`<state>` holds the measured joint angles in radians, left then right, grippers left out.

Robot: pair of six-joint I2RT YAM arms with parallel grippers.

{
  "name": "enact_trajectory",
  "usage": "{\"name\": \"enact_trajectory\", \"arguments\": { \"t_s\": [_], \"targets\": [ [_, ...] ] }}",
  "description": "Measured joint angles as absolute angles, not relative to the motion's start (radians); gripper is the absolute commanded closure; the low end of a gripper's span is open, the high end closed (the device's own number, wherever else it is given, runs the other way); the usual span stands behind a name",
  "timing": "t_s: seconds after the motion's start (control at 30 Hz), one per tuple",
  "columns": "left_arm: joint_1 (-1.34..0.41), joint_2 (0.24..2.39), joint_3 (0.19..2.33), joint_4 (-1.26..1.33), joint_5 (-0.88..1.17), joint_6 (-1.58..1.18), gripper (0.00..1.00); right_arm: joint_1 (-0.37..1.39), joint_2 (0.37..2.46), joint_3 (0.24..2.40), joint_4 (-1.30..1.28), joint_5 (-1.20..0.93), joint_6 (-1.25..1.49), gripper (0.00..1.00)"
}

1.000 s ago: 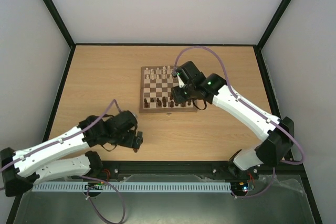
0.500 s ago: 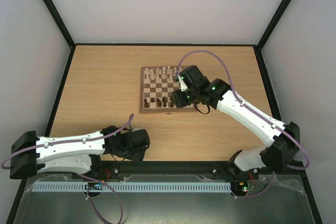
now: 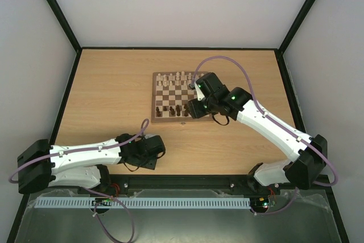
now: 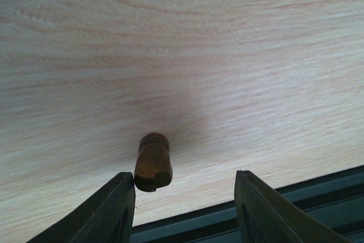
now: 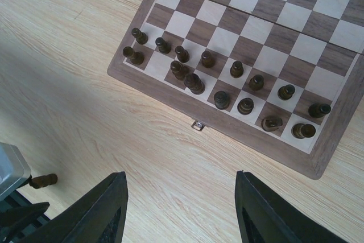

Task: Set up the chess pieces on the board
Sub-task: Pick up the chess piece at the center of the board.

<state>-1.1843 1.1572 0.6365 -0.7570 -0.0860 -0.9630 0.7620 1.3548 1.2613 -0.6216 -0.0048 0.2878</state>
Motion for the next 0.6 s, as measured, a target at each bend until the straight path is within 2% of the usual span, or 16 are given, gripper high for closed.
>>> {"name": "enact_trajectory", "arguments": {
  "t_s": [0.27, 0.37, 0.6],
  "targets": [
    [-1.170, 1.157, 0.634, -0.753, -0.094, -0.951, 0.51, 0.762, 1.354, 1.259, -0.622, -0.004, 0.288, 0.48],
    [-1.164, 1.151, 0.626, -0.753, -0.094, -0.952, 0.57, 0.762, 1.354, 1.259, -0.622, -0.005, 0.288, 0.48],
    [-1.160, 1.150, 0.619, -0.754, -0.099, -0.951, 0.59, 0.762, 1.354, 1.259, -0.622, -0.005, 0.288, 0.48]
  ]
}}
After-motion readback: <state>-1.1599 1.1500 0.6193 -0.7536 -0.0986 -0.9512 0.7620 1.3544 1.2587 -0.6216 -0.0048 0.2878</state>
